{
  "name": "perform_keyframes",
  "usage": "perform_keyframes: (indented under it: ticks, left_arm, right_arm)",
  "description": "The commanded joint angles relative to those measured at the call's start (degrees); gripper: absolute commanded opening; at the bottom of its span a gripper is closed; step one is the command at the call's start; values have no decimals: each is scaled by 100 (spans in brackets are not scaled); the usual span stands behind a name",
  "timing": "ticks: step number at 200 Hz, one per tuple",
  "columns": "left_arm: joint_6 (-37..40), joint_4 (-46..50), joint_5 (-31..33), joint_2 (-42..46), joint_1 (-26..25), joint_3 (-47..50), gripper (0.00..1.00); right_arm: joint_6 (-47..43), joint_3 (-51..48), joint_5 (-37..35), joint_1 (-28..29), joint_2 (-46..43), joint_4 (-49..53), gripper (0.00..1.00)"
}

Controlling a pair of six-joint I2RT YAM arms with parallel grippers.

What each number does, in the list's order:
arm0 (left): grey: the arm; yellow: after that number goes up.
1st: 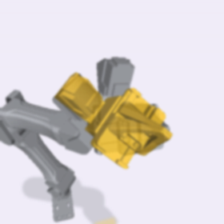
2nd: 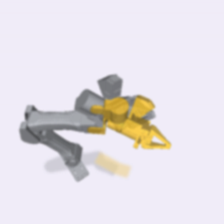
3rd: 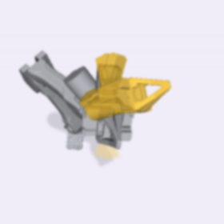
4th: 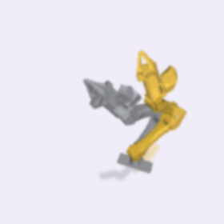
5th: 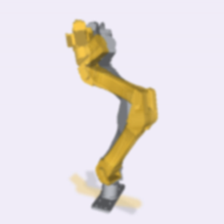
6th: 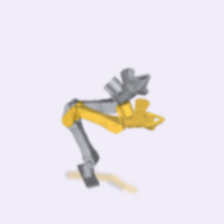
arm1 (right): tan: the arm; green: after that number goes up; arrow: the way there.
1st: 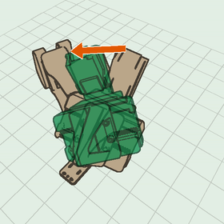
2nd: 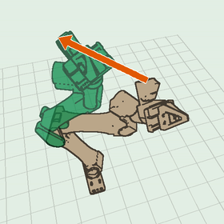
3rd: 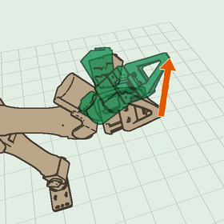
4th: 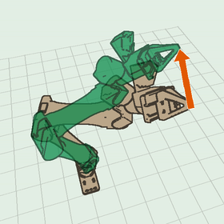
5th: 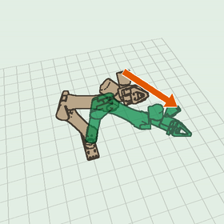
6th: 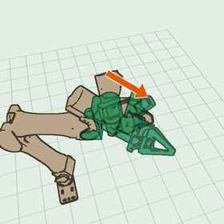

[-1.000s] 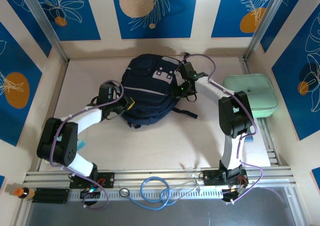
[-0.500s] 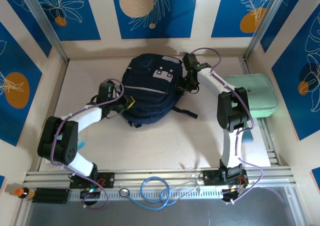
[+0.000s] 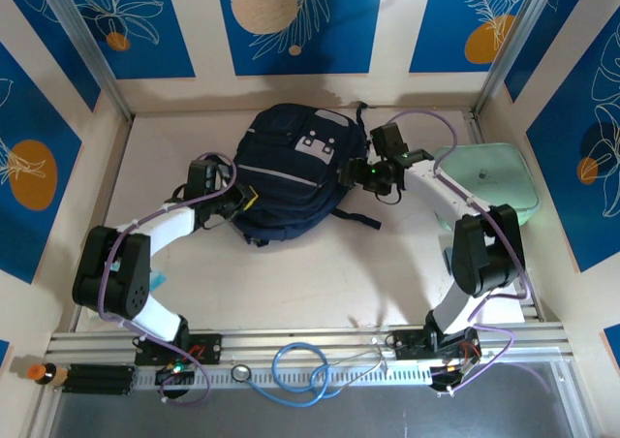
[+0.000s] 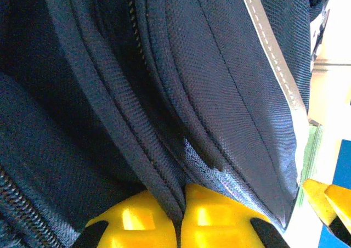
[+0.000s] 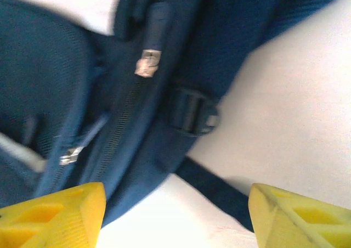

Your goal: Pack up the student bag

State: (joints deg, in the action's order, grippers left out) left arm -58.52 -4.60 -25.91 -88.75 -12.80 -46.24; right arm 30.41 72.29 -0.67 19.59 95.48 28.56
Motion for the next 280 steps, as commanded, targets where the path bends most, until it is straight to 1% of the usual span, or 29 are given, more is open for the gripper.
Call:
perform_keyframes:
  ticks: [1,17,33,49,66,84,96,116,127,145,190,227,258,280]
  left_arm:
    - [169,18,-116,-72,16,62,0]
    - [148,-6,-116,-105,19,80,0]
    - [135,-32,-115,-114,15,105,0]
    - [138,-23,-116,-121,20,106,0]
    - [148,-6,-115,-129,22,89,0]
    - [156,-6,-137,-139,14,65,0]
    - [161,-5,-156,-135,22,47,0]
    - [167,-4,-182,-178,12,19,0]
    - [151,-29,-196,-210,14,10,0]
    - [101,-123,-227,-270,-3,10,0]
    - [7,-243,-266,-385,-23,-93,0]
    - [-8,-226,-218,-383,-23,-186,0]
    - [-18,-217,-209,-382,-34,-219,0]
    - [-10,-203,-208,-366,-37,-219,0]
  right_arm:
    - [238,98,893,122,172,-760,70]
    - [273,488,1071,158,490,-747,70]
    - [219,820,991,205,794,-779,71]
    - [171,1179,1125,212,1120,-760,71]
    - [156,1497,1086,237,1473,-654,71]
    - [112,1660,1120,263,1773,-571,71]
    - [37,1647,1381,289,1877,-613,72]
    - [-187,1695,2275,370,2033,-487,72]
    - [-290,1574,2438,473,2000,-474,73]
    - [-402,1319,2371,642,1884,-395,73]
    - [-561,537,2423,843,1419,-407,72]
    - [-714,101,2208,924,1045,-403,71]
    - [-769,-26,2215,984,924,-511,71]
    - [-694,-55,1882,1007,890,-595,67]
